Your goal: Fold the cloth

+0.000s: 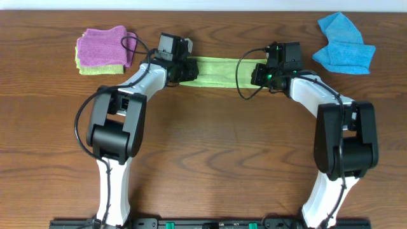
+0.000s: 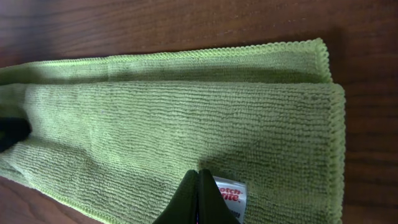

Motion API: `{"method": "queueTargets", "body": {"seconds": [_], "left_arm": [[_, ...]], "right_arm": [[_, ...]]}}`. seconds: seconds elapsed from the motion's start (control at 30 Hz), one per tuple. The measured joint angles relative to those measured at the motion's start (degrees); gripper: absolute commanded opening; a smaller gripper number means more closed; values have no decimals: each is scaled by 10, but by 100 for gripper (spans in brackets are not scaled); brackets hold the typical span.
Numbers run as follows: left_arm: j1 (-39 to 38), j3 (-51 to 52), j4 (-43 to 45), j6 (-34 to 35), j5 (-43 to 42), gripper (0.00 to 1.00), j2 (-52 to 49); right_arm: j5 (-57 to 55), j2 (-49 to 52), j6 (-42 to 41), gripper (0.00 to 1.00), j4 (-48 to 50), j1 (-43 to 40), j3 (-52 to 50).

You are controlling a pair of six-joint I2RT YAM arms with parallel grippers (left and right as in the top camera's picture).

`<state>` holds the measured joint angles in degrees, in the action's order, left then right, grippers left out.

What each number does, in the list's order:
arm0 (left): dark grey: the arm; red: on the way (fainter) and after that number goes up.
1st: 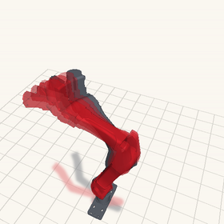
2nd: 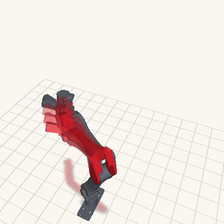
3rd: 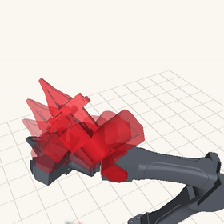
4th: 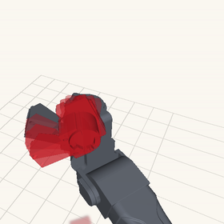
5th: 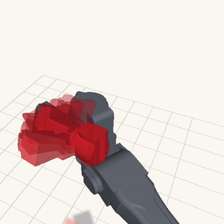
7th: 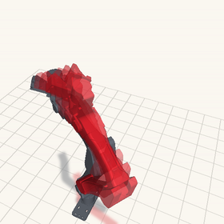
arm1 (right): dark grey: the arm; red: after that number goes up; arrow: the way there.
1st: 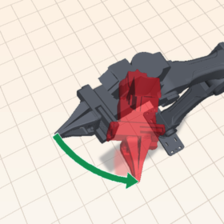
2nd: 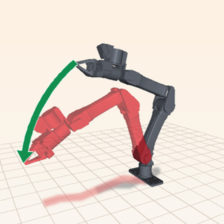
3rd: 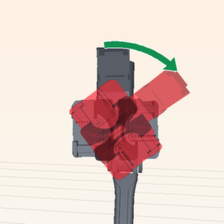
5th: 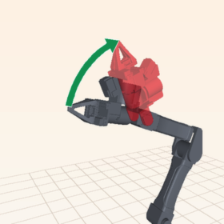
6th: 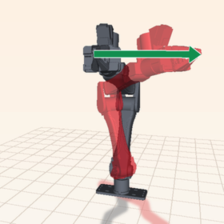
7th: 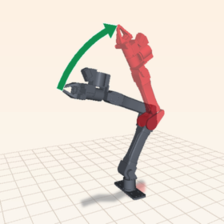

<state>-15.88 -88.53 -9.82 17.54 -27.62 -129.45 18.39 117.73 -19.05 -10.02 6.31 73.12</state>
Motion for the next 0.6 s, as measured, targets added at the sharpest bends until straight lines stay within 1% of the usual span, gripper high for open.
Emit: {"method": "queueTargets", "body": {"seconds": [0.4, 0.6], "left_arm": [[-11, -2, -25, -8, 3, 5, 0], [-21, -16, -79, -16, 20, 6, 0]], "right_arm": [[-3, 29, 7, 2, -22, 5, 11], [-9, 29, 17, 2, -70, 16, 24]]}}
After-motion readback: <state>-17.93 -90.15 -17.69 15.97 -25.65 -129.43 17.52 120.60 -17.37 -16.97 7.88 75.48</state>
